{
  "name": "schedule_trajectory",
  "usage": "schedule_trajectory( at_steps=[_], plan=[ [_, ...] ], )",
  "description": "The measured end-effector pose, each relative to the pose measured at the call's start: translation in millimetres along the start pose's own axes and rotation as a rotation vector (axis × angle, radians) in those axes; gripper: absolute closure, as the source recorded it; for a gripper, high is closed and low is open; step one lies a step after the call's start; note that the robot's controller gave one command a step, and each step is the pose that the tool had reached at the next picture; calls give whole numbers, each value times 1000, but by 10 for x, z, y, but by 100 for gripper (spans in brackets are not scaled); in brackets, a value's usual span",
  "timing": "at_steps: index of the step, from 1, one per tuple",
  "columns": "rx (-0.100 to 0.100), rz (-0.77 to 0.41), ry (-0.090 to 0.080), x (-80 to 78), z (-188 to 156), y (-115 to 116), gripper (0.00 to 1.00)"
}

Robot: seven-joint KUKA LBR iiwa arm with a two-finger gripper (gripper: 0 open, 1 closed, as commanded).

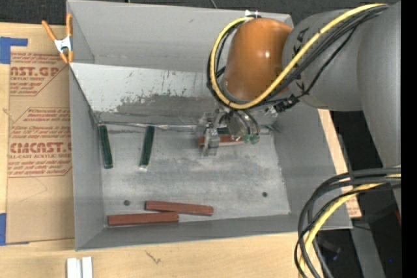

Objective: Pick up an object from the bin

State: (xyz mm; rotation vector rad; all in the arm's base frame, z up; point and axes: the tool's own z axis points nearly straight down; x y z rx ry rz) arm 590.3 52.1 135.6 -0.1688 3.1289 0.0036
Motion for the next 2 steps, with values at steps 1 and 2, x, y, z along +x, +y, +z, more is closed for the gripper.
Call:
schedule_trajectory(
  at_steps=[1, 2],
  plan=[
    [3, -6, 16, 256, -448, 54, 100],
    [2, -110, -2, 554, -2386, 181, 100]
  ],
)
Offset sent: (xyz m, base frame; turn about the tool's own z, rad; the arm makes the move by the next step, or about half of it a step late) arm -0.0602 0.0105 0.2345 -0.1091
